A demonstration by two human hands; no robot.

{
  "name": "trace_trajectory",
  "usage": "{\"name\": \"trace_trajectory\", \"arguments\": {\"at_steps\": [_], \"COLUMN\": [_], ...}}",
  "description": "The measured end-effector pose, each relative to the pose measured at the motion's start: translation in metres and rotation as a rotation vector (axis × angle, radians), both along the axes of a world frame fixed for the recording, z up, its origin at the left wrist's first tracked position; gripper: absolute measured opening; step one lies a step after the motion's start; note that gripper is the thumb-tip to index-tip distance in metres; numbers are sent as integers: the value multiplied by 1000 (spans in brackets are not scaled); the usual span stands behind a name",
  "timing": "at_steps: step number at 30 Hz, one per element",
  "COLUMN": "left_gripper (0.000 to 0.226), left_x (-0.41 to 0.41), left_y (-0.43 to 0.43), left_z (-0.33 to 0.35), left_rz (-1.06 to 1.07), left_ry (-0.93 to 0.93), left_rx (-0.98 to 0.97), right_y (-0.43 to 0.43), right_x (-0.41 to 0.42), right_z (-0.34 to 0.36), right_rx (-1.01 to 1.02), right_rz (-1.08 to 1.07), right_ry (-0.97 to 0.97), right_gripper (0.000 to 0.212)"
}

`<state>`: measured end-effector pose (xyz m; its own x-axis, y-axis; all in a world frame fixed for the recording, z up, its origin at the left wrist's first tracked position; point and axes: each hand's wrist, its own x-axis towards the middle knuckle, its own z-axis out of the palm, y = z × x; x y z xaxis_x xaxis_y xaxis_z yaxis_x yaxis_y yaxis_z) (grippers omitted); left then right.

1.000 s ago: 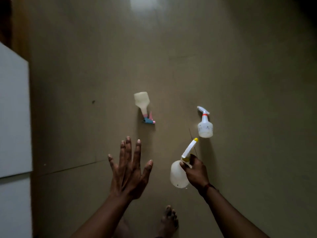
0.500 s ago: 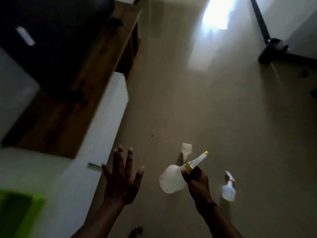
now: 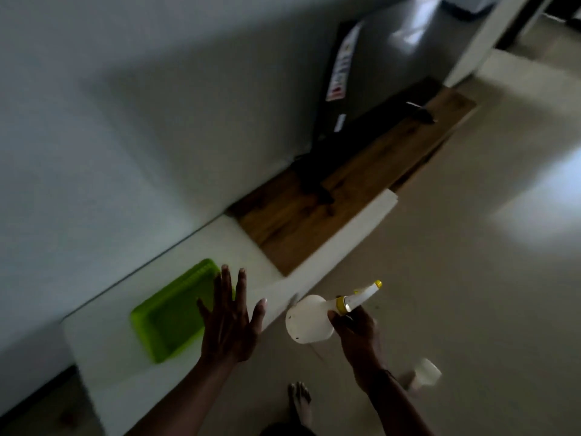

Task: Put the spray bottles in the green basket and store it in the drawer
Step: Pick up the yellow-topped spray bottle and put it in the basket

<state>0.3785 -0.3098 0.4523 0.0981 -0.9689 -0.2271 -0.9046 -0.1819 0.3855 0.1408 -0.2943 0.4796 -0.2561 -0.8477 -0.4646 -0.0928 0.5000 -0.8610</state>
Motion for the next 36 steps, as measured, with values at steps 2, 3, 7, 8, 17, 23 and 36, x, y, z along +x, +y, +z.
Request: {"name": "trace_trajectory", "arguments": {"at_steps": [2, 3, 7, 8, 17, 23, 36], "left_gripper": [76, 77, 82, 83, 86, 98, 105], "left_x": [23, 34, 69, 78, 127, 163, 227], "left_y": [14, 20, 50, 58, 102, 113, 103], "left_z": [-5, -7, -9, -9, -17, -48, -118], "left_rz": [88, 136, 314, 350, 619, 632, 704], "left_ry": [-32, -44, -90, -108, -30, 117, 318], "left_rx": [32, 50, 122, 135, 152, 163, 134], "right_y": [-12, -19, -36, -40, -66, -63, -82], "right_x": [26, 39, 85, 97, 204, 271, 359], "right_z": [-4, -6, -16, -18, -49, -77, -142], "right_rx": [-9, -17, 25, 28, -36, -49, -53], "right_rz": [96, 150, 365, 422, 724, 866, 1010], "right_ry": [32, 42, -3, -3, 4, 118, 381], "right_gripper": [37, 38, 40, 43, 43, 45, 39]}}
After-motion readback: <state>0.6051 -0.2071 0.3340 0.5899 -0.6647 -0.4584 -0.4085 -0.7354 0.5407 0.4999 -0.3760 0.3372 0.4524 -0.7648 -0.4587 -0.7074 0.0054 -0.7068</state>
